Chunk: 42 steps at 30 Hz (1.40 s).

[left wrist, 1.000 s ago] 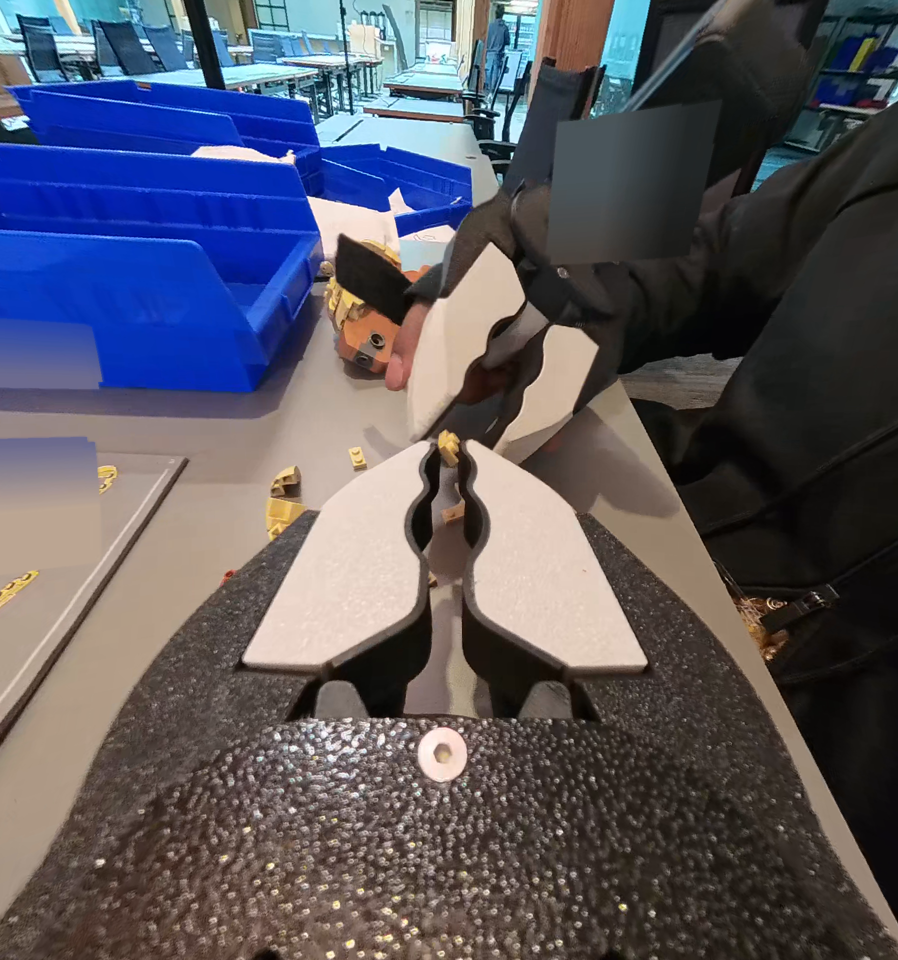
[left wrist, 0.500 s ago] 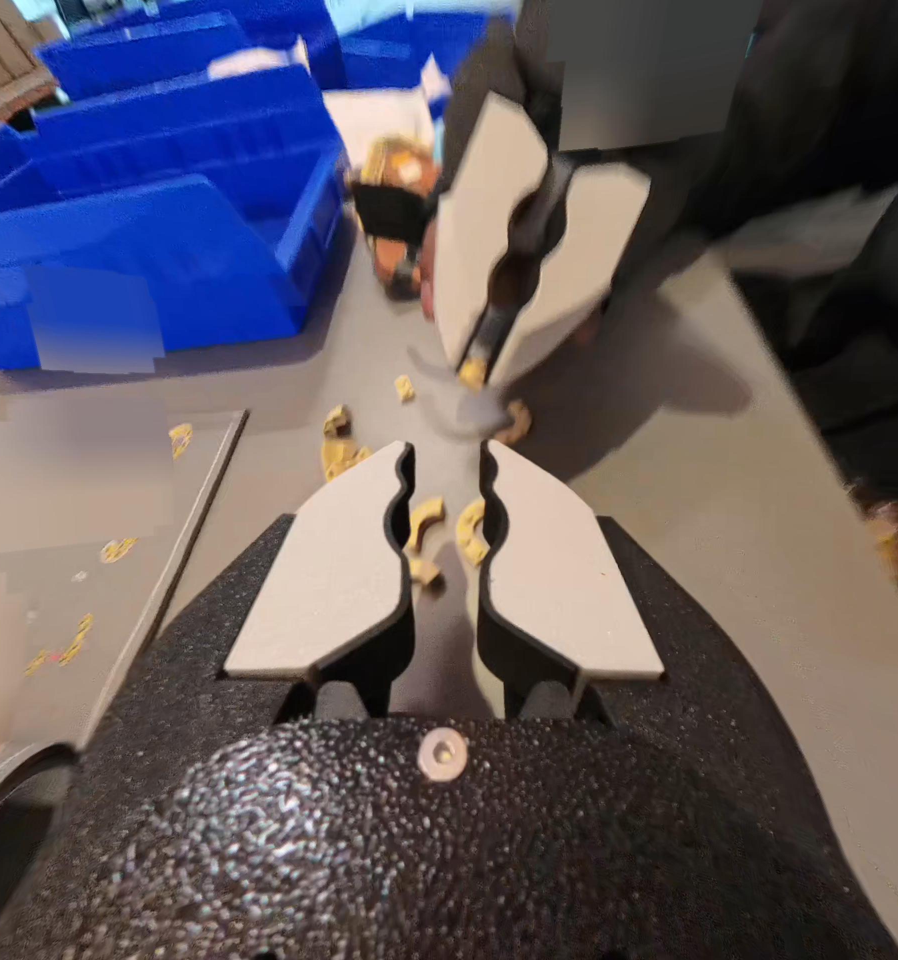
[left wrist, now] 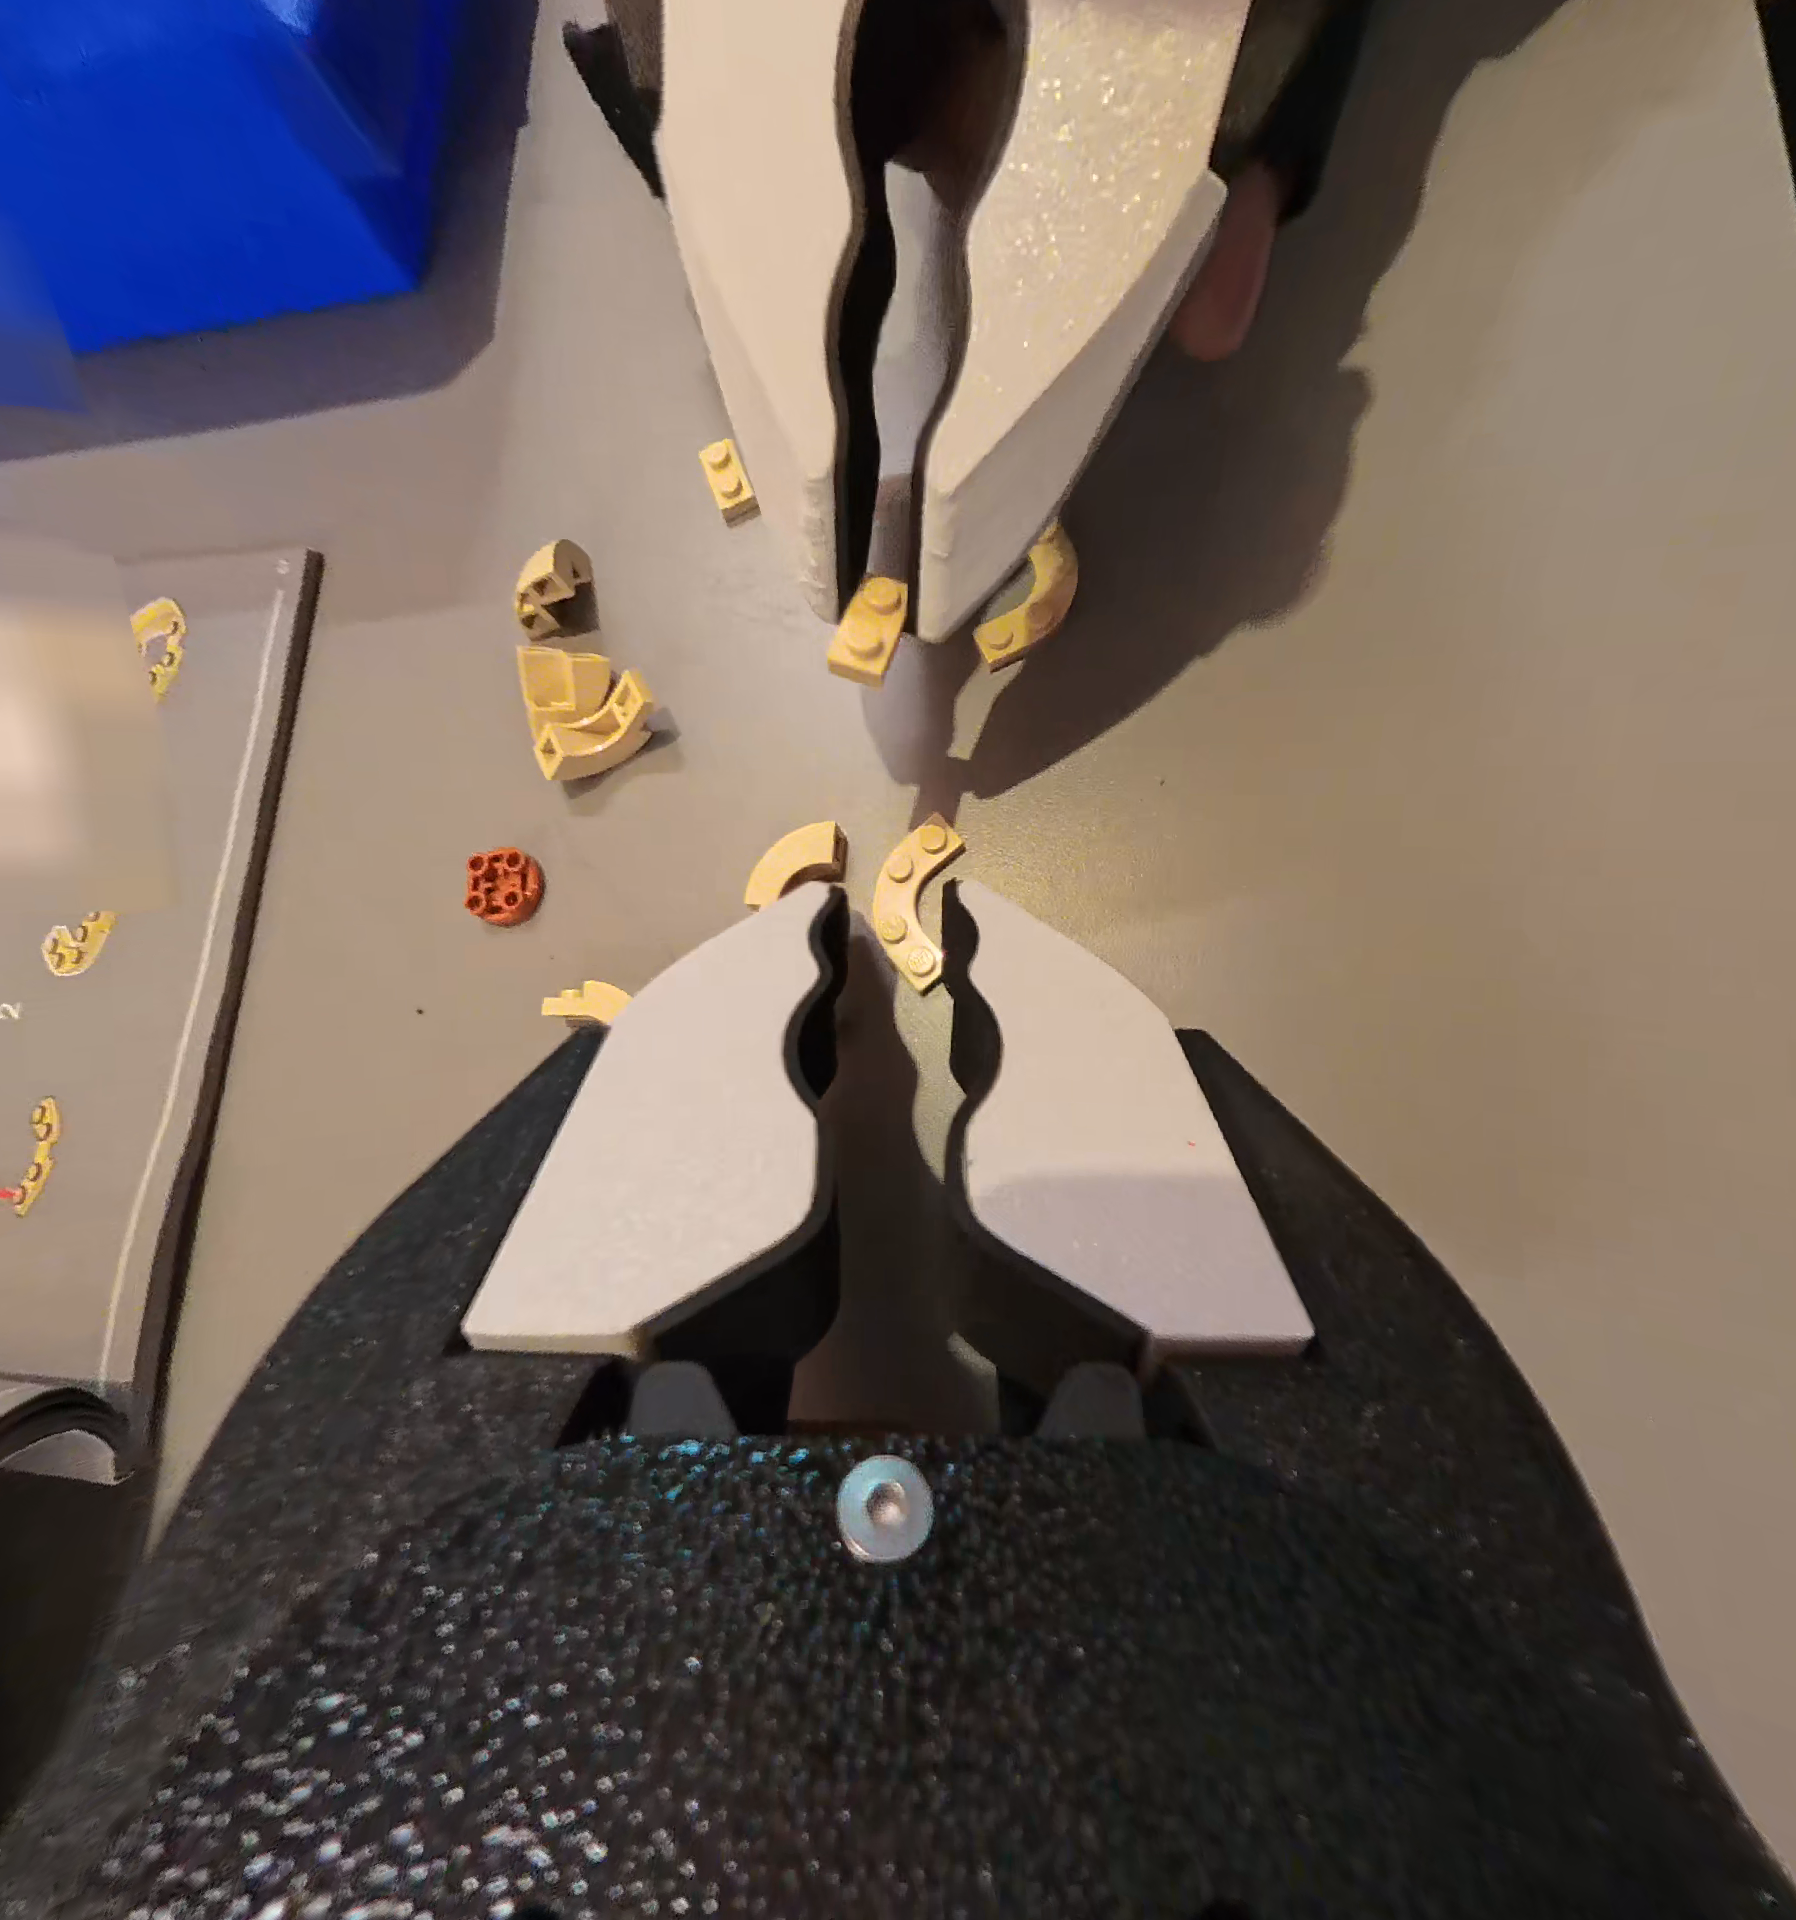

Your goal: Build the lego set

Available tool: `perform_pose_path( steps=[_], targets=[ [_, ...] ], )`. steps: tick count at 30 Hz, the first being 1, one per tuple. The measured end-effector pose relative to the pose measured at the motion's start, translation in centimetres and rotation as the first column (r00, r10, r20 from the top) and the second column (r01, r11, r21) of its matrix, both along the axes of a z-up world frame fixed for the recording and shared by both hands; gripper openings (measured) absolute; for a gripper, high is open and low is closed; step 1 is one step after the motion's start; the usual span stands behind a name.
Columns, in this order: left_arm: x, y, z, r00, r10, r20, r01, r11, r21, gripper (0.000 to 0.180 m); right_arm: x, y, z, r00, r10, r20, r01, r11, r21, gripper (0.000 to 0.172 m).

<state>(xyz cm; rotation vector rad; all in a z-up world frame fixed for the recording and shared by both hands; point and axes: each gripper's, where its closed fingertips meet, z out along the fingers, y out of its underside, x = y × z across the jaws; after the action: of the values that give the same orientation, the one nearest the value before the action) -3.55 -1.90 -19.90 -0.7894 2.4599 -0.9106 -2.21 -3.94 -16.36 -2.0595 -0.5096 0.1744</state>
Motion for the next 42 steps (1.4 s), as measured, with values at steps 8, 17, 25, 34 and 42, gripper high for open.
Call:
perform_pose_path(
  steps=[8, 17, 25, 34, 42],
  targets=[
    [-0.2, -0.4, -0.3, 0.992, 0.070, -0.105, -0.074, 0.997, -0.033, 0.007, -0.5, 0.0, -1.1, 0.997, 0.013, 0.076, -0.008, 0.998, -0.058, 0.008],
    [0.6, -0.4, 0.8, 0.986, 0.163, 0.028, -0.163, 0.987, -0.011, 0.006, -0.6, -0.4, -1.9, 0.998, -0.008, 0.061, 0.016, 0.992, -0.125, 0.008],
    [0.9, -1.0, 1.2, 0.969, 0.208, 0.130, -0.213, 0.977, 0.028, 0.006, -0.4, -0.5, -2.3, 0.997, -0.025, 0.068, 0.036, 0.987, -0.154, 0.008],
    [0.5, -0.9, 0.5, 0.961, 0.247, 0.125, -0.254, 0.966, 0.044, 0.000, -0.4, -0.7, -3.0, 0.994, -0.026, 0.102, 0.045, 0.980, -0.191, 0.008],
    [-1.0, -0.2, 0.9, 0.983, 0.173, 0.064, -0.173, 0.985, -0.005, 0.020, -0.7, -1.1, -2.7, 1.000, 0.011, 0.029, -0.005, 0.980, -0.200, 0.008]
  ],
)
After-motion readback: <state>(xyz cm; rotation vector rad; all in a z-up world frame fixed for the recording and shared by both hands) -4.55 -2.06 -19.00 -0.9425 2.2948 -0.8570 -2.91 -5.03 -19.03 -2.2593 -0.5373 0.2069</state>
